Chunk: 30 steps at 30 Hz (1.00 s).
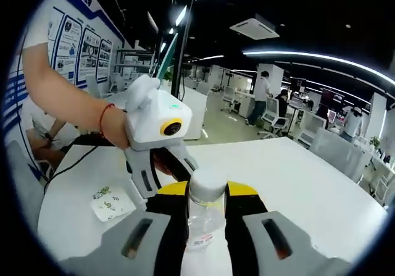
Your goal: Arrange the tabletop items into an orderly group along one side of the table until the central work area is clear of visible clutter.
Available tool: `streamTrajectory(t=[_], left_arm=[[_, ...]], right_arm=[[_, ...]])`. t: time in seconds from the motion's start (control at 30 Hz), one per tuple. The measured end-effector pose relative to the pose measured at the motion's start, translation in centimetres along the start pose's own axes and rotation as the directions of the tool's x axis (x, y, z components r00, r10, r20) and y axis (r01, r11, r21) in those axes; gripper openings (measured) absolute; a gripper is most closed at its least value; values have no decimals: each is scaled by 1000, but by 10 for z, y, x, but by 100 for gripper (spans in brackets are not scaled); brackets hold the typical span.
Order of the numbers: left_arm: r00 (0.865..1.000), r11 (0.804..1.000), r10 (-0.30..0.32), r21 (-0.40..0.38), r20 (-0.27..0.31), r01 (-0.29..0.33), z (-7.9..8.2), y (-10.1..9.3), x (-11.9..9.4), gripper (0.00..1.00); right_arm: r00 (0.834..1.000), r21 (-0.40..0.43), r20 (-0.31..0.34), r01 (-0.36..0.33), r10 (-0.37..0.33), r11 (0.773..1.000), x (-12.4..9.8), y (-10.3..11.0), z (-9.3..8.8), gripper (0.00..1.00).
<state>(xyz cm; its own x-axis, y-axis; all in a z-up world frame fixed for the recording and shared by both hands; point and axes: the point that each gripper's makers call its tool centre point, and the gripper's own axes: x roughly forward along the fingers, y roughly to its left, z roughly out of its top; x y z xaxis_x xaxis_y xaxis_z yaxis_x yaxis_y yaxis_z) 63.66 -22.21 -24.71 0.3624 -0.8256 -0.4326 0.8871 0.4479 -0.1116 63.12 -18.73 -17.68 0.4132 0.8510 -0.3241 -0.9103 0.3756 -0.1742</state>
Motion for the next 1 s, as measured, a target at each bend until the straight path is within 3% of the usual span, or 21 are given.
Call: streamTrajectory(t=[1.0], left_arm=[[1000,999,-26,24,3,26,-2,-4,4,40]], right_arm=[[999,-49,-32,32,-34,998,-4,3,-7,20]])
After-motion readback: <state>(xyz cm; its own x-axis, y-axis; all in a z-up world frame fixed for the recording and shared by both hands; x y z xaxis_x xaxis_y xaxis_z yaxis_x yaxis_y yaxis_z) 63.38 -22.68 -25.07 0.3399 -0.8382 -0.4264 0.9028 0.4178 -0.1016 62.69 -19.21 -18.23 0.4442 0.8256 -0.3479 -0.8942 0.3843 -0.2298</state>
